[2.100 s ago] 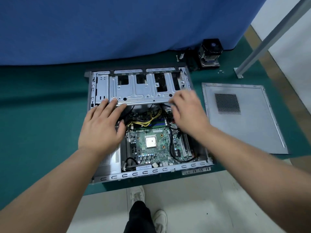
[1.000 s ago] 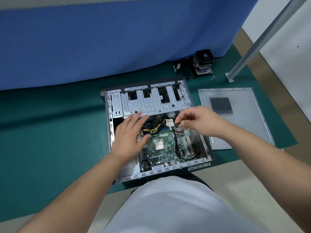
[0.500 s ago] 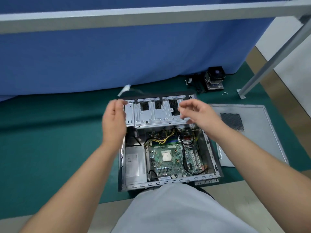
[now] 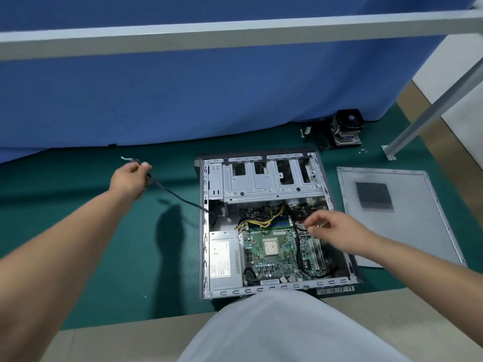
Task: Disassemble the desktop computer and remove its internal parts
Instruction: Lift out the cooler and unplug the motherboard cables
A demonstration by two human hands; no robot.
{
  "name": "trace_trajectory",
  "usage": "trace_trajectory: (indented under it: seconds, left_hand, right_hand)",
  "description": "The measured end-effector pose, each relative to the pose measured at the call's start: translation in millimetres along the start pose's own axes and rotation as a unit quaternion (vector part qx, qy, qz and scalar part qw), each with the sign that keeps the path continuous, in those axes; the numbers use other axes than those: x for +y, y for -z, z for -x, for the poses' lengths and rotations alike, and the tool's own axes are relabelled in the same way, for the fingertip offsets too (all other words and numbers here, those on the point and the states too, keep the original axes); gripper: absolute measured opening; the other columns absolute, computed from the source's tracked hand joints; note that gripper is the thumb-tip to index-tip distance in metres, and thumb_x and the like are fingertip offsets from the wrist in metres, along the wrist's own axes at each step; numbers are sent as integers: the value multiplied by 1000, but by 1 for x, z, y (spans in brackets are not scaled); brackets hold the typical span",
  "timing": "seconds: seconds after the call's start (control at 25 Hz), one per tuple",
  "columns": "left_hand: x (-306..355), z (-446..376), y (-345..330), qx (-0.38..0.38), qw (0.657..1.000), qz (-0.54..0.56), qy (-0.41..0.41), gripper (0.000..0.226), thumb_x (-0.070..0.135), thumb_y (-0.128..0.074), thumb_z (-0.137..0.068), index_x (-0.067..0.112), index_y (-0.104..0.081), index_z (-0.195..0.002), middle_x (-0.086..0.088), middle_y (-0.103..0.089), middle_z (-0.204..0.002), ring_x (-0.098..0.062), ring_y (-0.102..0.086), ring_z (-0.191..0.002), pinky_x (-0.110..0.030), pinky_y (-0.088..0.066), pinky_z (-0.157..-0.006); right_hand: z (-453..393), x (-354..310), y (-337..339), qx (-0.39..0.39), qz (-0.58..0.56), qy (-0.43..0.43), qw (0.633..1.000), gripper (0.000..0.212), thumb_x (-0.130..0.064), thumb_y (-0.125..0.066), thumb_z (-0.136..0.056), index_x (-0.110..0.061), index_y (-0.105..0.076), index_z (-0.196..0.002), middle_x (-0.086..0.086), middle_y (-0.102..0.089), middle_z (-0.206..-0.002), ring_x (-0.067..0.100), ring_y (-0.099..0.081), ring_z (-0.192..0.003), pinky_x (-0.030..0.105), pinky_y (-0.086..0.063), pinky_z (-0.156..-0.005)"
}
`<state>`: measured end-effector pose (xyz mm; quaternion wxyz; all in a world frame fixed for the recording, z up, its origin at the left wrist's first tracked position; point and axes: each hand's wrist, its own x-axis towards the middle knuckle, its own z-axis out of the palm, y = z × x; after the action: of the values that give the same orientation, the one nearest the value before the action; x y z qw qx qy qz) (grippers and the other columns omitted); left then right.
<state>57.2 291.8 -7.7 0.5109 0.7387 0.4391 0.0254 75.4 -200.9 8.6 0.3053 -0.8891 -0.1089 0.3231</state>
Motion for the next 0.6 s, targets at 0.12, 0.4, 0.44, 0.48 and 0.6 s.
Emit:
trace_trajectory:
  seconds: [0.12, 0.4, 0.44, 0.48, 0.6]
  left_hand:
    - [-18, -1, -7, -46, 985, 96, 136, 23, 42, -49, -107, 25, -48, -123, -8, -68, -94, -17, -56, -64, -25, -40, -55]
    - [-34, 56, -65, -112, 971, 170, 121, 93, 37, -71, -97, 27, -8, -164, -10, -51, -142, -18, -68, -96, -35, -46, -105]
    - [-34, 64, -72, -119, 977, 138, 111, 90, 37, -72, -96, 29, -14, -163, -10, -48, -147, -16, -67, -94, -35, -47, -104]
    - [-34, 72, -78, -122, 980, 120, 102, 85, 38, -74, -94, 28, -23, -161, -9, -49, -146, -17, -67, -94, -37, -49, -104]
    - [-36, 89, -92, -108, 993, 39, 34, 54, 30, -76, -93, 18, -55, -141, -2, -63, -113, -20, -65, -94, -39, -54, -98]
  right_hand:
    - [7, 9, -16, -27, 9, -1, 1000, 10, -35, -68, -96, -43, -68, -102, -24, -67, -107, 16, -71, -92, 28, -56, -85]
    - [17, 25, -29, -6, -31, -15, 999, 11, -31, -68, -97, -38, -71, -105, -21, -71, -108, -4, -67, -92, 21, -53, -87]
    - [18, 26, -30, 1, -24, -10, 1000, 12, -29, -68, -97, -38, -71, -105, -20, -71, -107, -6, -65, -91, 16, -51, -82]
    - [18, 28, -29, 9, -9, 1, 1000, 12, -28, -68, -97, -37, -71, -104, -20, -71, -106, -6, -65, -88, 12, -49, -76]
    - [15, 31, -28, 27, 65, 39, 997, 13, -25, -65, -99, -36, -69, -104, -18, -66, -105, -9, -63, -79, 7, -43, -66]
